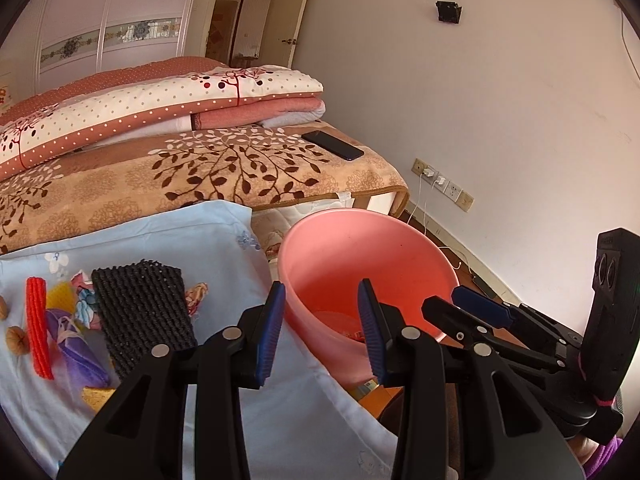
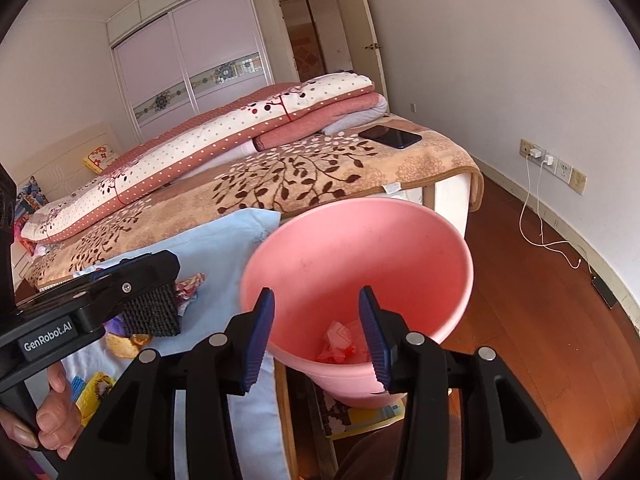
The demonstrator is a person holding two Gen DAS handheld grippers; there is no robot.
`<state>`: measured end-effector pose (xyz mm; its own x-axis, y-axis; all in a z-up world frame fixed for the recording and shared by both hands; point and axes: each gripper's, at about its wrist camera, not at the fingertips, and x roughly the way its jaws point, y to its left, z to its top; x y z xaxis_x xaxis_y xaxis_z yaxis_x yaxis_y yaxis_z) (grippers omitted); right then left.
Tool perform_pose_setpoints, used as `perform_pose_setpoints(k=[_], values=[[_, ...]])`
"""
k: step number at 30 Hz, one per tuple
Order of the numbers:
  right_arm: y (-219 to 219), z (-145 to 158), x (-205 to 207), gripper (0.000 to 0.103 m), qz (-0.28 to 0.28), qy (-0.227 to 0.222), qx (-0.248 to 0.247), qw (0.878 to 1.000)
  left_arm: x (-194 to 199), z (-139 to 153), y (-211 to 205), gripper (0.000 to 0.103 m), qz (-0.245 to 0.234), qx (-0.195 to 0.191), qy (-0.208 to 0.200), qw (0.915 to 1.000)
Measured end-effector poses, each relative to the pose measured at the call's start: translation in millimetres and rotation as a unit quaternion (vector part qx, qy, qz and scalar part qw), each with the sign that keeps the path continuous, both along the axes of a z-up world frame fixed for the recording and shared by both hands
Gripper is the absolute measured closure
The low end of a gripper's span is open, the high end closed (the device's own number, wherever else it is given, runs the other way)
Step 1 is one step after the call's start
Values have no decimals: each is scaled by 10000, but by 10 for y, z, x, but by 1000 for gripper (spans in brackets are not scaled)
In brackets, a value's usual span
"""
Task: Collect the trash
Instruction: 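Open both tools to drop the bag and wrapper into the pink bucket, then move the left tool back to the sheet and grasp the blue foam net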
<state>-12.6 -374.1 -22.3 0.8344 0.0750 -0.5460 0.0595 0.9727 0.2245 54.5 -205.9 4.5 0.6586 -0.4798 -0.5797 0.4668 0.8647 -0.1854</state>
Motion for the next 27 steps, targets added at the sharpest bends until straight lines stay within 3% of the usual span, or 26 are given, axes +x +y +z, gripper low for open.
perform_pose_setpoints(k=[9, 17, 27], values=[[504, 45, -157, 59, 527, -134, 26, 9985, -285, 40, 496, 65, 479, 170, -223, 9985], [860, 86, -355, 59, 928, -308, 70, 9952, -615, 9, 1119, 65, 1132, 370, -392, 9921], [1111, 132, -420, 55, 1176, -384, -180, 9922, -1058, 77, 1787, 65, 2117, 710, -873, 9708]])
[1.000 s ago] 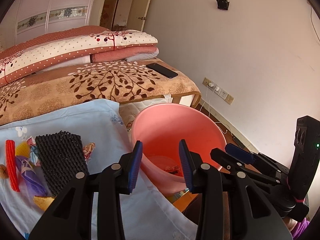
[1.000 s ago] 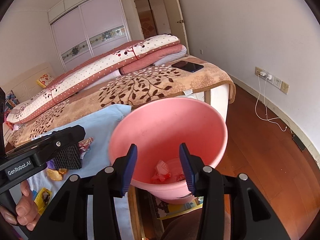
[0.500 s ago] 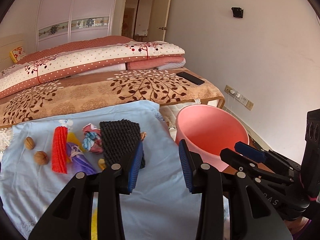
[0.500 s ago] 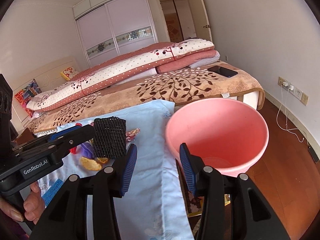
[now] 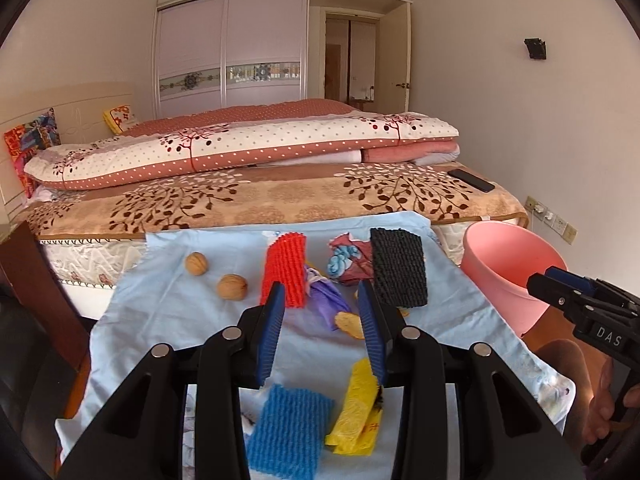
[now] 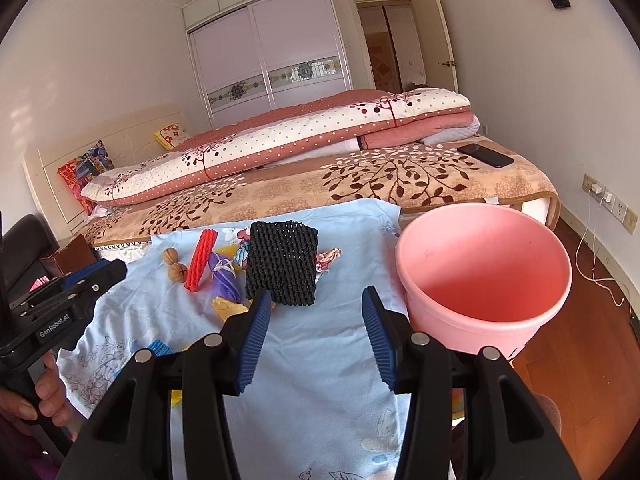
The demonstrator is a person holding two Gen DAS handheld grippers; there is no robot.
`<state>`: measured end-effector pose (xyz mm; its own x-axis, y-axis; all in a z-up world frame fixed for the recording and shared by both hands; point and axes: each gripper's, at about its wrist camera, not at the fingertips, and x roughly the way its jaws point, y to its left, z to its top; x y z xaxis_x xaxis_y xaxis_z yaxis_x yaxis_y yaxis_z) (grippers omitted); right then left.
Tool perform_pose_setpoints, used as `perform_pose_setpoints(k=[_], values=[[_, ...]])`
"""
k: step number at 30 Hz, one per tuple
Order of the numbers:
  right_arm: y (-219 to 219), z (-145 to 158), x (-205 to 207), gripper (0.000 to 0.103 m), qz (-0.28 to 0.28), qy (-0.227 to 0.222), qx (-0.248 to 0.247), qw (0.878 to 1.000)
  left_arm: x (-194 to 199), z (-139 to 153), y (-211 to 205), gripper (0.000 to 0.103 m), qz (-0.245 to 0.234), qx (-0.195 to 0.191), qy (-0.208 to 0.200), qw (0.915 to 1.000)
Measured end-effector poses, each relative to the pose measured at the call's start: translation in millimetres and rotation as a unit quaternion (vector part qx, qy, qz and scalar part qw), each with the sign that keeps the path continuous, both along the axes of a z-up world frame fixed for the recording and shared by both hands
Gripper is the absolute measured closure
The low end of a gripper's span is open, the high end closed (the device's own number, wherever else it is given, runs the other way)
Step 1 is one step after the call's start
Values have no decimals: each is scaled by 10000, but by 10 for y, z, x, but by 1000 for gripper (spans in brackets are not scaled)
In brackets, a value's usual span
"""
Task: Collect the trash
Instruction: 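Move the left tool back to the sheet and grasp the blue foam net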
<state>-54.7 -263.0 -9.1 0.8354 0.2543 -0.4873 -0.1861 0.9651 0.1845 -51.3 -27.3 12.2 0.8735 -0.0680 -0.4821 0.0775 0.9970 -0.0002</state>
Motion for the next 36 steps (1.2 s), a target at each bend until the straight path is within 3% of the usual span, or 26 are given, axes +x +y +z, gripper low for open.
perform_pose_setpoints(k=[10, 15, 19, 23, 26, 28, 32, 36], values=[[310, -95, -92, 55, 442, 143, -52, 9989, -265, -189, 477, 65, 434, -470, 343, 9974], [427, -143, -124, 54, 573, 278, -38, 9980, -331, -246, 523, 65, 365, -538, 449, 9969], [473, -170, -127, 54, 638, 407, -3, 9971, -300, -349, 526, 65, -8, -715, 751, 9946], [520, -177, -125, 54, 686, 500, 47, 9964, -292, -427, 465, 65, -187, -619, 1019, 9927], [576, -162, -131, 54, 748, 551, 21, 9957, -288, -396, 464, 65, -90, -220, 1004, 9947], [622, -142, -148, 54, 791, 543, -49, 9954, -295, -379, 547, 65, -164, -238, 961, 9950], [697, -127, -181, 53, 826, 541, -183, 9949, -273, -507, 605, 65, -480, -138, 1282, 9905], [745, -129, -173, 53, 815, 603, -264, 9945, -235, -627, 632, 65, -644, -327, 1518, 9858]])
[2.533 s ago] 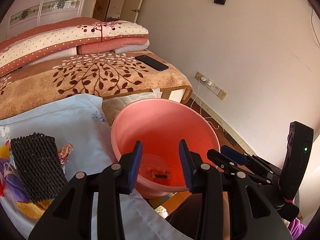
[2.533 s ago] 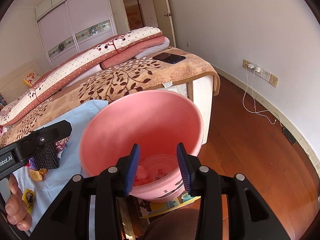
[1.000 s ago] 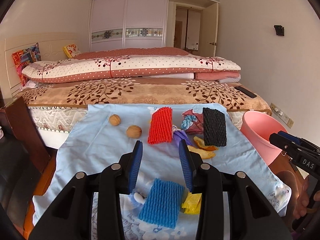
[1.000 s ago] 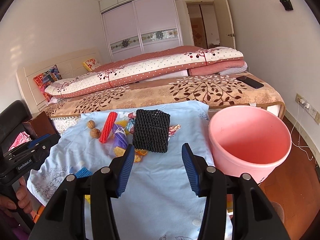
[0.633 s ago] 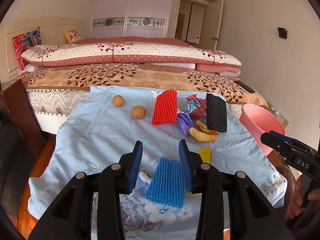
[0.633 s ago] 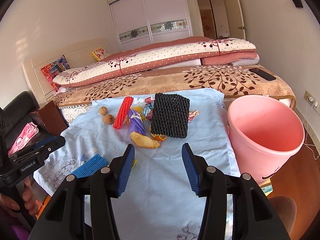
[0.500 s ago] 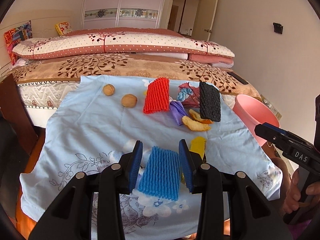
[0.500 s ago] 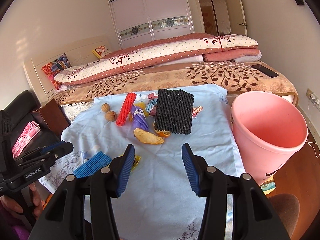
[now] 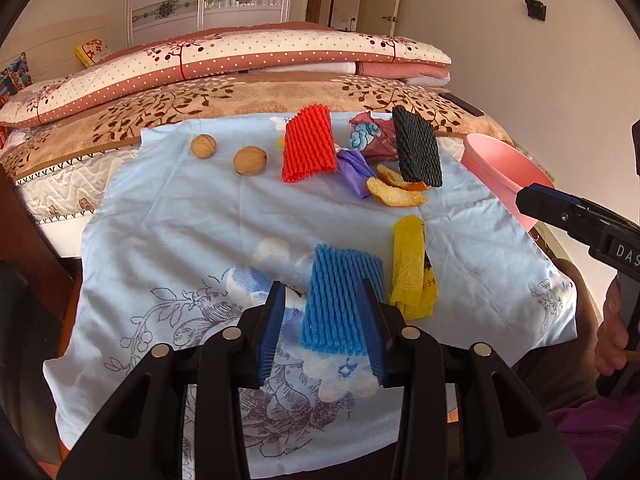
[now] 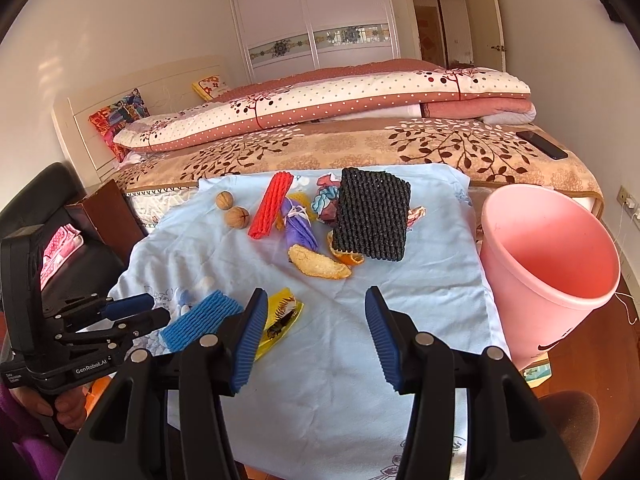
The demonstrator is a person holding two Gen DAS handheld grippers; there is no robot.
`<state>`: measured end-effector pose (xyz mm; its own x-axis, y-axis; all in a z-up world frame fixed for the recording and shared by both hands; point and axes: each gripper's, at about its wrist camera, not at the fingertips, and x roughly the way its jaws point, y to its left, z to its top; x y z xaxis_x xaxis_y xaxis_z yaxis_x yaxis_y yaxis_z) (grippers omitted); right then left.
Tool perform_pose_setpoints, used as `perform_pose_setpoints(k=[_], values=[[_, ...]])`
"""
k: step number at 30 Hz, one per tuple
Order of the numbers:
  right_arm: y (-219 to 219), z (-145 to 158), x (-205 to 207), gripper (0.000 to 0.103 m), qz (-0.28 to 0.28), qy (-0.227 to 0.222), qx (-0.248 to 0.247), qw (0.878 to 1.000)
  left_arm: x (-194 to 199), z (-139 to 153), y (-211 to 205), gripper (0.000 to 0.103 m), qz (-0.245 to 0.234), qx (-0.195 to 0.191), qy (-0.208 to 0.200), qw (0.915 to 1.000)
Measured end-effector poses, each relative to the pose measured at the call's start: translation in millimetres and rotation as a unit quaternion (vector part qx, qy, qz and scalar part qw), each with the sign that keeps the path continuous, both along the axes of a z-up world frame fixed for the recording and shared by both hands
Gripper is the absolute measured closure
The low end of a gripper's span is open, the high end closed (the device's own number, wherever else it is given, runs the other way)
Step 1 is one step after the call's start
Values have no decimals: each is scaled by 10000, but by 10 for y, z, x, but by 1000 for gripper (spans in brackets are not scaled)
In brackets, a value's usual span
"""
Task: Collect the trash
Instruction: 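Move the left tool back to the sheet and grasp the blue foam net, then grasp the yellow plastic bag with the right tool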
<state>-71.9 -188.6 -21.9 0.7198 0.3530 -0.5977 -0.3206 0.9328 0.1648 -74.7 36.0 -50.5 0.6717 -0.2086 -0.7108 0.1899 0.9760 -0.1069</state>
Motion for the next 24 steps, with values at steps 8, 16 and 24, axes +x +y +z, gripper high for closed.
perform_pose_setpoints(k=[8, 16, 24], values=[[164, -58, 138, 52, 263, 445, -54, 9986, 89, -225, 12, 65, -235, 5, 461, 9987], [288, -203, 292, 48, 434, 1199, 290, 9914, 76, -263, 113, 97, -329, -355, 453, 9978], [606, -441, 400, 46, 662, 1912, 83, 9793, 20, -171, 278, 97, -119, -649, 132, 9977]])
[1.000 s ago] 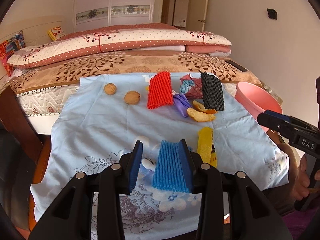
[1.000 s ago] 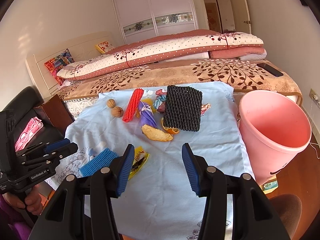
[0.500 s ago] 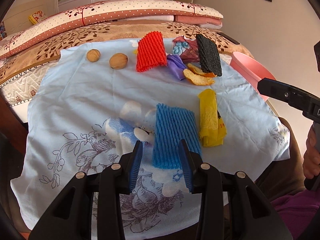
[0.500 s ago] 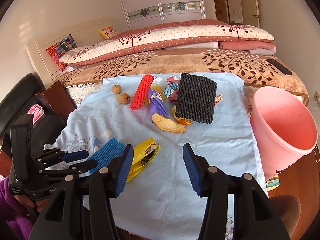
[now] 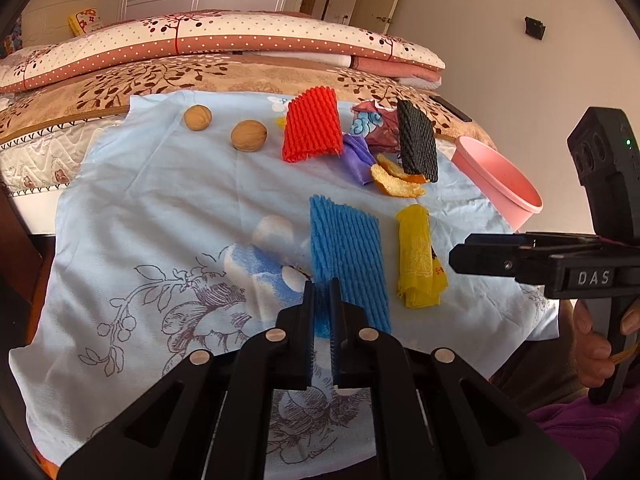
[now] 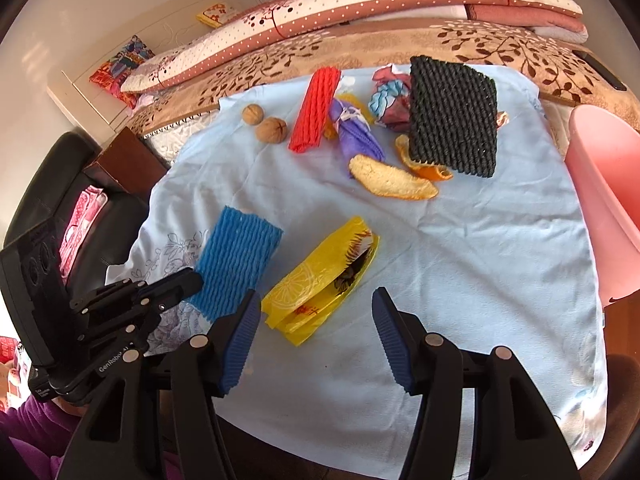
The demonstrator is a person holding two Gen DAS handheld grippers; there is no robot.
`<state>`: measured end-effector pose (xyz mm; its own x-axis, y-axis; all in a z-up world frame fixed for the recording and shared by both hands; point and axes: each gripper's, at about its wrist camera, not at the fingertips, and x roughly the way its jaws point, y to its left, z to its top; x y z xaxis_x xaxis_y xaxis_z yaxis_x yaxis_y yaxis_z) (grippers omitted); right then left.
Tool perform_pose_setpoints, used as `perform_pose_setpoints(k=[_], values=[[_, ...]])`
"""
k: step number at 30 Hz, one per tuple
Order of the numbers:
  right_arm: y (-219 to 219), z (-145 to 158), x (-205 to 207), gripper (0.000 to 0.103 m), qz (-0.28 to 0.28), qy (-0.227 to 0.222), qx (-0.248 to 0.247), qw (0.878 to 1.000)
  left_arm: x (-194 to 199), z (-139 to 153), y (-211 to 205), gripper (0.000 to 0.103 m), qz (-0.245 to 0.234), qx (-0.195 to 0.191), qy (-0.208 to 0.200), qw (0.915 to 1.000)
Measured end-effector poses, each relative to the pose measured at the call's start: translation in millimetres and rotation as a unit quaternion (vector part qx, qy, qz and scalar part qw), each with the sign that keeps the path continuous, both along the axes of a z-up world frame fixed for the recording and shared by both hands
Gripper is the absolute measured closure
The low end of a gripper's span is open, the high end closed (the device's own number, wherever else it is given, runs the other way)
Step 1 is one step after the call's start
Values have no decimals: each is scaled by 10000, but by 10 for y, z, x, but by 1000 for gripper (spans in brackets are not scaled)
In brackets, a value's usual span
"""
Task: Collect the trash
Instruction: 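Grasp the yellow plastic bag with the right tool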
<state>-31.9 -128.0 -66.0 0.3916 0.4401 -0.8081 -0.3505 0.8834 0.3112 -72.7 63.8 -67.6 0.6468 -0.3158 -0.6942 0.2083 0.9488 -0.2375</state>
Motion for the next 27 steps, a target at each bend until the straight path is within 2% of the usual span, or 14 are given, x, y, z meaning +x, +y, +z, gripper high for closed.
perform_pose_setpoints(k=[7, 10, 11, 12, 14, 17, 21, 27], values=[[223, -183, 124, 46, -31, 413, -93, 9991, -12, 34, 114, 97, 166, -128, -122, 9997], [330, -210, 111, 46, 59, 337, -328, 9989, -13, 43, 126, 97, 177, -138, -163, 9996], [344, -211, 104, 49, 76, 304, -412, 9987, -14, 45, 131, 97, 184, -141, -174, 9996], [344, -218, 99, 61, 91, 296, -449, 9985, -11, 51, 137, 97, 193, -146, -187, 9995], [301, -223, 98, 77, 97, 309, -467, 9984, 0, 64, 146, 97, 205, -165, -208, 9994], [196, -214, 95, 90, 53, 287, -443, 9986, 21, 92, 147, 97, 223, -168, -246, 9993], [49, -172, 90, 95, -86, 162, -400, 9990, 59, 139, 119, 97, 242, -178, -287, 9991], [-236, -13, 55, 95, -432, -350, -426, 9975, 106, 262, 17, 97, 215, -212, -434, 9986]])
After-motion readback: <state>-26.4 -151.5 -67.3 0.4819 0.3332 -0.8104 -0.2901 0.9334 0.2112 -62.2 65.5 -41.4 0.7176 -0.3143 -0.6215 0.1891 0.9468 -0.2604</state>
